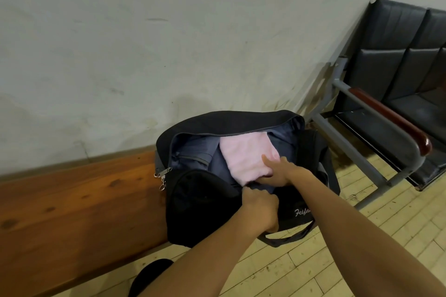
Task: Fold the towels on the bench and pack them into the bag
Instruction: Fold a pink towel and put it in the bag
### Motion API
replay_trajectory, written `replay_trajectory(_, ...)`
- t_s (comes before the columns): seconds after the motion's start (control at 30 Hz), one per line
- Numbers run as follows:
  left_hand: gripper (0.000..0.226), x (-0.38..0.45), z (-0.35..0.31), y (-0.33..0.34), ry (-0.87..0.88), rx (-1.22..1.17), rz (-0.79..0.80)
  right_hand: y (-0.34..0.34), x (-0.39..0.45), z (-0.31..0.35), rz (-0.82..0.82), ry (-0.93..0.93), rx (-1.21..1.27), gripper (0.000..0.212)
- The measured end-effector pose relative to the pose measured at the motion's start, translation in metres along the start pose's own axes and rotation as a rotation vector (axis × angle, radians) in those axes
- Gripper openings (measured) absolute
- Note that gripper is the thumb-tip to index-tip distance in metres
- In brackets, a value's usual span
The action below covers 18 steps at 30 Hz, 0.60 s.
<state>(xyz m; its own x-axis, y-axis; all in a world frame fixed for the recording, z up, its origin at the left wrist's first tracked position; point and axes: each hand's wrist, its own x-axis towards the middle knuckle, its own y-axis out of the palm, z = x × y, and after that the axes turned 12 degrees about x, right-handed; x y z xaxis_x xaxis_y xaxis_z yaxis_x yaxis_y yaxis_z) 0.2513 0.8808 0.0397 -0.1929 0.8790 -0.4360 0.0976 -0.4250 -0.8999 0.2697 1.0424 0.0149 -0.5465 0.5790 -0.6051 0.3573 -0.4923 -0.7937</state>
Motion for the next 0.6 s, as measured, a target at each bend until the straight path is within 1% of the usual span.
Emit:
replay_trajectory(0.03, 0.048, -0.001, 0.005, 0.001, -0.012, 0.006, -0.058, 0.000, -0.002, -0.002, 0.002, 0.024, 0.005, 0.098)
replay_trajectory(0.1, 0.065, -0.003, 0.016, -0.004, -0.021, -0.068, -0.151, -0.003, -0.006, -0.003, 0.027, 0.090, 0.045, 0.106)
replay_trajectory(0.13, 0.069, -0.005, 0.022, -0.007, -0.020, -0.120, -0.183, -0.004, -0.004, -0.003, 0.034, 0.114, 0.054, 0.112)
replay_trajectory(0.17, 0.068, -0.009, 0.029, -0.011, -0.024, -0.166, -0.224, -0.003, 0.000, -0.002, 0.041, 0.115, 0.034, 0.113)
replay_trajectory(0.23, 0.057, -0.015, 0.043, -0.016, -0.054, -0.267, -0.307, -0.001, 0.006, 0.003, 0.050, 0.075, -0.052, 0.098)
replay_trajectory(0.3, 0.046, -0.021, 0.057, -0.019, -0.118, -0.333, -0.356, -0.001, 0.001, 0.018, 0.043, -0.040, -0.107, 0.083)
replay_trajectory(0.4, 0.038, -0.030, 0.076, -0.015, -0.215, -0.267, -0.415, 0.007, -0.023, 0.046, -0.019, -0.220, 0.067, 0.043)
replay_trajectory(0.43, 0.035, -0.034, 0.081, -0.013, -0.236, -0.247, -0.432, 0.012, -0.028, 0.051, -0.001, -0.247, 0.122, 0.038)
replay_trajectory(0.47, 0.033, -0.039, 0.087, -0.011, -0.254, -0.235, -0.451, 0.016, -0.029, 0.055, 0.043, -0.241, 0.137, 0.042)
replay_trajectory(0.53, 0.031, -0.049, 0.095, -0.008, -0.279, -0.233, -0.475, 0.019, -0.036, 0.059, 0.135, -0.168, 0.076, 0.052)
replay_trajectory(0.6, 0.029, -0.057, 0.103, -0.004, -0.293, -0.247, -0.480, 0.019, -0.035, 0.060, 0.167, -0.105, 0.009, 0.053)
